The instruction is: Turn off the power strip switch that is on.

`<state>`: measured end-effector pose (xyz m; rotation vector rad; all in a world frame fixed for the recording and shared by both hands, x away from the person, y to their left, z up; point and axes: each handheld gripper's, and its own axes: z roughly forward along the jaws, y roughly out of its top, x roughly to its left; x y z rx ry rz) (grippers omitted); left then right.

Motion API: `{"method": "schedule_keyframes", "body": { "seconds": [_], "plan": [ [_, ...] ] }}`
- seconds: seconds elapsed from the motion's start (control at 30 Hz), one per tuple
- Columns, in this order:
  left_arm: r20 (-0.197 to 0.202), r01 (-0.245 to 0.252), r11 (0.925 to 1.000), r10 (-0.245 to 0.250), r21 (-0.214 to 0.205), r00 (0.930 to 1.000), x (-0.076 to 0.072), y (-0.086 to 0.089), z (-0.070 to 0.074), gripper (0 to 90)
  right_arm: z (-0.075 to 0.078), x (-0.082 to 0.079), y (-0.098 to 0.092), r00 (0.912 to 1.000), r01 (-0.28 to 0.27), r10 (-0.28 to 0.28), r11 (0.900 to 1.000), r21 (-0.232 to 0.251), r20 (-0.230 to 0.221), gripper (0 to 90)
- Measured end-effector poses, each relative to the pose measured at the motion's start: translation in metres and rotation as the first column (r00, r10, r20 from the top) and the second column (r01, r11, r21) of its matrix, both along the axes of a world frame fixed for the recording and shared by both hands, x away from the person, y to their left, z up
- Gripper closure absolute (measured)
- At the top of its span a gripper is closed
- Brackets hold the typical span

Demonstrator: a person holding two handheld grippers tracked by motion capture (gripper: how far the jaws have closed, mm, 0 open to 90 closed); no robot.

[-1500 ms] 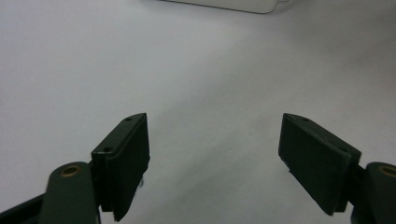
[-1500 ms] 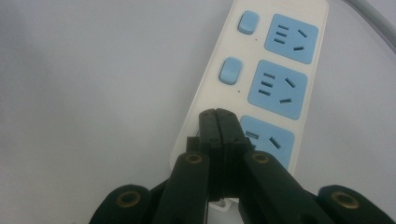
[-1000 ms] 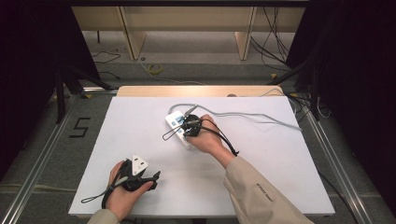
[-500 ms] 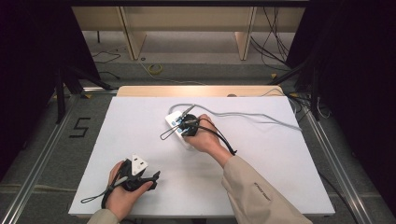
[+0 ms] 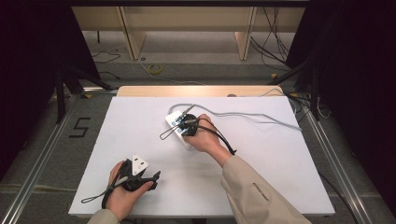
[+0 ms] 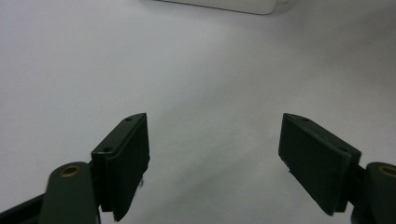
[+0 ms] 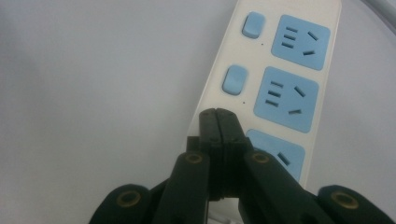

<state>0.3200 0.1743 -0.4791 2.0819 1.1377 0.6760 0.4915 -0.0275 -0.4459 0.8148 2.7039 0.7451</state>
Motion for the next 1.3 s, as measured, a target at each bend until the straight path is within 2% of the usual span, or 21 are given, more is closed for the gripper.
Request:
{"method": "schedule_keyframes", "body": {
  "seconds": [0.17, 1.3],
  "plan": [
    [-0.001, -0.001, 1.0000, 0.001, -0.001, 1.0000, 0.0001, -0.0004, -0.0001, 24.5, -0.0001, -0.0006, 0.0002, 0.9998, 0.020, -0.020, 0.9998, 0.007, -0.008, 90.0],
    [-0.005, -0.001, 1.0000, 0.001, 0.004, 1.0000, 0.0005, -0.0005, -0.0006, 24.5, -0.0016, -0.0025, -0.0008, 0.9995, 0.031, -0.031, 0.9994, 0.015, -0.004, 90.0]
  ]
}}
